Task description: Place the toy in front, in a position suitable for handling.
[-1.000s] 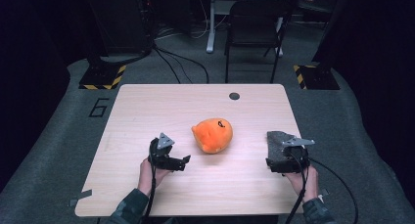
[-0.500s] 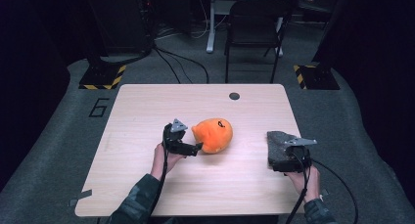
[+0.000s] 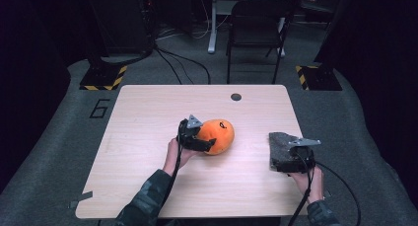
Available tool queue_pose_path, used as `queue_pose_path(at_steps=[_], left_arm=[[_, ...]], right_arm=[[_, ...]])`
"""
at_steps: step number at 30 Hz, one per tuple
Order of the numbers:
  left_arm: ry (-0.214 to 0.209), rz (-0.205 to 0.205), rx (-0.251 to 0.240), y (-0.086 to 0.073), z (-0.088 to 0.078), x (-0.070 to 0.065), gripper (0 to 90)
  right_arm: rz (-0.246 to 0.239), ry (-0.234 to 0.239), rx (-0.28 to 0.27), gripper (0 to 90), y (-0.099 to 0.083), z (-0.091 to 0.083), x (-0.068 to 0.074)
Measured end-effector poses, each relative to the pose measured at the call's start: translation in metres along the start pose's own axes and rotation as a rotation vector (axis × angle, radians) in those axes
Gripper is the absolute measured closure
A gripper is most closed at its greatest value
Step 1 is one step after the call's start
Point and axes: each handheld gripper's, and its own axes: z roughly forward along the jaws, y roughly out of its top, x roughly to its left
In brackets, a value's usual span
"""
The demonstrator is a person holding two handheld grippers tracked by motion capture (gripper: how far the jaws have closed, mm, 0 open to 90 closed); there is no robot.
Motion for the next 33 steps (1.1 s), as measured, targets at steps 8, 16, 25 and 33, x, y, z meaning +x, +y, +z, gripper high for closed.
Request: queue_pose_path(at_steps=[8, 16, 25, 33], left_arm=[[0.014, 0.025, 0.044, -0.006, 0.010, 0.000, 40.9], [0.005, 0.038, -0.025, -0.014, 0.008, 0.001, 77.3], [-0.054, 0.084, -0.090, 0.001, -0.008, -0.006, 81.3], [-0.172, 0.175, -0.127, 0.018, -0.027, -0.013, 80.8]], right_arm=[[0.000, 0.003, 0.015, 6.4, 0.000, 0.003, 0.001], [-0.002, 0.002, 0.019, 7.1, 0.001, 0.005, 0.001], [0.013, -0.002, 0.009, 7.7, 0.000, 0.001, -0.005], [0.009, -0.001, 0.007, 7.9, 0.001, 0.001, -0.005]])
